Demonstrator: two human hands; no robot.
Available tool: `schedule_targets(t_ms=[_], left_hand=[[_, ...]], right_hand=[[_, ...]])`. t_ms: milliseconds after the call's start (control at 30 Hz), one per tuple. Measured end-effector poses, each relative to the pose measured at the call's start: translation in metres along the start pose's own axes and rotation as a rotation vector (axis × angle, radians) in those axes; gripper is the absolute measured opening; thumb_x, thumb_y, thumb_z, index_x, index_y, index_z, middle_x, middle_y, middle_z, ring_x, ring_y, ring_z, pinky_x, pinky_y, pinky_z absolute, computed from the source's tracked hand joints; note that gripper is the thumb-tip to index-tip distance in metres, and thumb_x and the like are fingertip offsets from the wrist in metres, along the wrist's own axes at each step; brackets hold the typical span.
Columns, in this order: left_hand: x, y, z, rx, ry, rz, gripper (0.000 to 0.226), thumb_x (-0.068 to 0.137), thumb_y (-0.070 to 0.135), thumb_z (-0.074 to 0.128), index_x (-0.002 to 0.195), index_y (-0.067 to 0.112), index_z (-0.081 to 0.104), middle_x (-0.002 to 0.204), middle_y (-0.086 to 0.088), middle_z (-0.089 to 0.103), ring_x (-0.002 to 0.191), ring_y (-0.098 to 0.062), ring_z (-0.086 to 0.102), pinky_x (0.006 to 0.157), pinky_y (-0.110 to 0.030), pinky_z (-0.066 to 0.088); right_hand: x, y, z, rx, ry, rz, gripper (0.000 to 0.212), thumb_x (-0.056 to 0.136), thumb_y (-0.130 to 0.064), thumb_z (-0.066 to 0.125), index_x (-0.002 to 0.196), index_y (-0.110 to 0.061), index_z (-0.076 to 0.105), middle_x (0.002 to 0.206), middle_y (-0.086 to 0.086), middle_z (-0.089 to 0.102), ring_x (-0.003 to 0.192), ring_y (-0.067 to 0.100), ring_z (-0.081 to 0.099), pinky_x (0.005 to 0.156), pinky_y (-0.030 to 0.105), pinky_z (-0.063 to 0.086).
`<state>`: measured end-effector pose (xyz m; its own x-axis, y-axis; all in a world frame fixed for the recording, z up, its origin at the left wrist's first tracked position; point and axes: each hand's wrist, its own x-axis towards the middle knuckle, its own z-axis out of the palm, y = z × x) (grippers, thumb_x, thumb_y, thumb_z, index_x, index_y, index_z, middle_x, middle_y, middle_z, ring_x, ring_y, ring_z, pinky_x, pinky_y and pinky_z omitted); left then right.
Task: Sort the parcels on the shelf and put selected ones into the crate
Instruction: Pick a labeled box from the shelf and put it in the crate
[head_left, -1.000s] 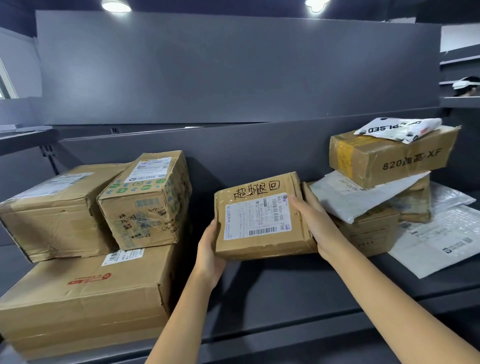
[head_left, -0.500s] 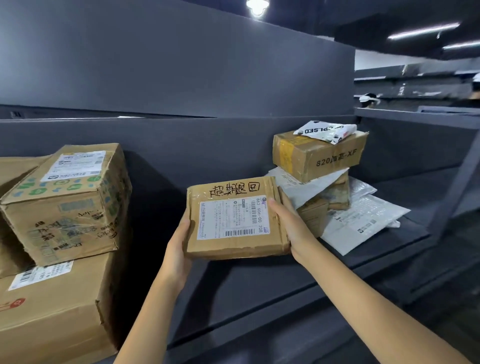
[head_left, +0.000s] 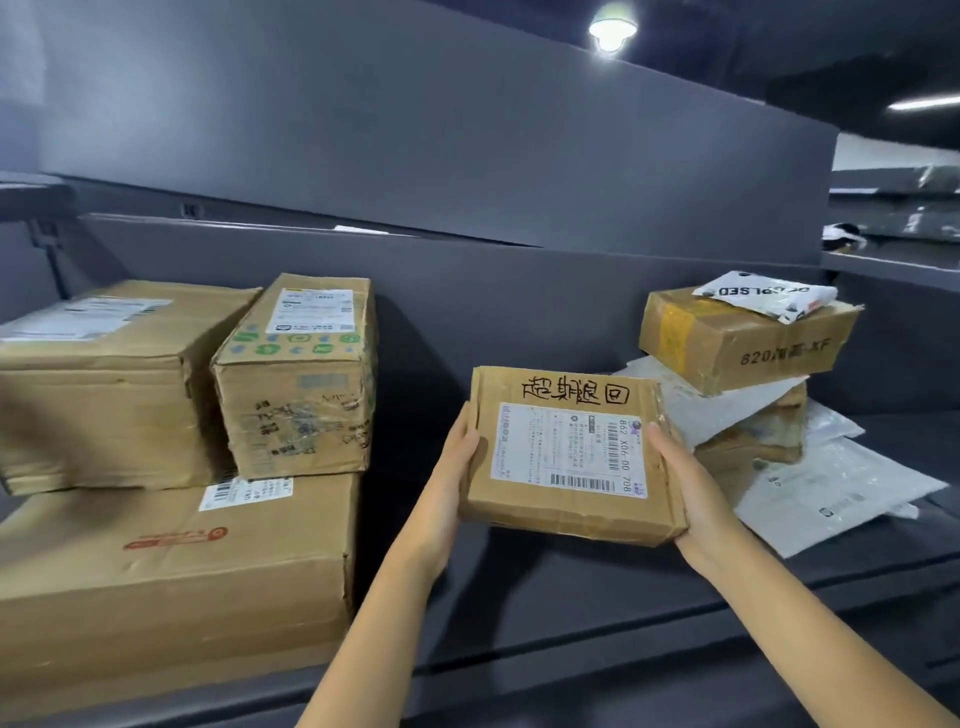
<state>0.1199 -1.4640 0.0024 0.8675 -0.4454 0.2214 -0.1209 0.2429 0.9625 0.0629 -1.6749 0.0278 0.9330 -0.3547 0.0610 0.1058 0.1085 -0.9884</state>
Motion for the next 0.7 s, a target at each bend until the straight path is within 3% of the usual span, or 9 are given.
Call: schedule_targets(t_ms=[233, 300, 333, 400, 500, 600, 700], left_hand=[[-0.018, 0.002, -0.006, 0.027, -0.012, -0.034, 0.061, 0.089, 0.057, 0.041, 0.146, 0.041, 0.029, 0.14, 0.016, 0.052, 0.13, -0.006, 0.048, 0.117, -0.045, 0.025], [-0.015, 0.012, 0.006, 0.033, -0.041, -0.016, 0.087, 0.072, 0.066, 0.055, 0.148, 0.029, 0.031, 0.142, 0.006, 0.051, 0.131, -0.014, 0.048, 0.115, -0.046, 0.029], [-0.012, 0.018, 0.015, 0.042, -0.045, -0.033, 0.099, 0.064, 0.061, 0.062, 0.148, 0.019, 0.031, 0.143, -0.004, 0.05, 0.132, -0.022, 0.047, 0.114, -0.045, 0.031], [-0.009, 0.026, 0.037, 0.077, -0.09, -0.041, 0.08, 0.073, 0.037, 0.05, 0.145, 0.006, 0.032, 0.143, -0.017, 0.045, 0.133, -0.031, 0.043, 0.112, -0.041, 0.031], [-0.012, 0.014, 0.061, 0.079, -0.241, -0.021, 0.05, 0.097, 0.013, 0.039, 0.145, 0.002, 0.029, 0.147, -0.018, 0.041, 0.136, -0.031, 0.039, 0.113, -0.041, 0.028], [-0.009, -0.003, 0.096, 0.047, -0.288, -0.036, 0.047, 0.101, 0.015, 0.036, 0.147, 0.009, 0.029, 0.147, -0.014, 0.041, 0.136, -0.028, 0.04, 0.114, -0.042, 0.028], [-0.021, -0.032, 0.145, -0.009, -0.376, -0.137, 0.068, 0.084, 0.05, 0.048, 0.148, 0.037, 0.028, 0.145, 0.009, 0.046, 0.132, -0.014, 0.046, 0.112, -0.047, 0.034]], right_hand=[[-0.021, 0.017, 0.005, 0.061, -0.003, 0.005, 0.041, 0.099, -0.039, 0.037, 0.138, -0.034, 0.044, 0.124, -0.004, 0.065, 0.108, 0.012, 0.063, 0.076, 0.03, 0.051], [-0.035, 0.02, -0.007, 0.048, 0.019, -0.004, 0.042, 0.096, -0.043, 0.038, 0.138, -0.036, 0.044, 0.123, -0.006, 0.066, 0.108, 0.011, 0.064, 0.079, 0.031, 0.052], [-0.042, 0.02, -0.015, 0.043, 0.033, -0.006, 0.045, 0.094, -0.045, 0.04, 0.137, -0.037, 0.044, 0.121, -0.007, 0.067, 0.109, 0.011, 0.064, 0.082, 0.032, 0.052], [-0.056, 0.018, -0.035, 0.048, 0.077, -0.004, 0.048, 0.09, -0.047, 0.042, 0.137, -0.036, 0.046, 0.12, -0.007, 0.068, 0.111, 0.014, 0.064, 0.088, 0.036, 0.052], [-0.077, 0.015, -0.067, 0.079, 0.186, 0.012, 0.039, 0.096, -0.041, 0.039, 0.133, -0.033, 0.05, 0.113, -0.005, 0.071, 0.106, 0.015, 0.066, 0.084, 0.035, 0.052], [-0.099, 0.017, -0.101, 0.067, 0.291, 0.003, 0.039, 0.098, -0.042, 0.037, 0.134, -0.036, 0.049, 0.11, -0.009, 0.072, 0.099, 0.011, 0.068, 0.075, 0.032, 0.052], [-0.132, 0.021, -0.145, 0.057, 0.396, -0.009, 0.041, 0.097, -0.044, 0.036, 0.135, -0.036, 0.047, 0.113, -0.008, 0.071, 0.104, 0.013, 0.067, 0.074, 0.032, 0.053]])
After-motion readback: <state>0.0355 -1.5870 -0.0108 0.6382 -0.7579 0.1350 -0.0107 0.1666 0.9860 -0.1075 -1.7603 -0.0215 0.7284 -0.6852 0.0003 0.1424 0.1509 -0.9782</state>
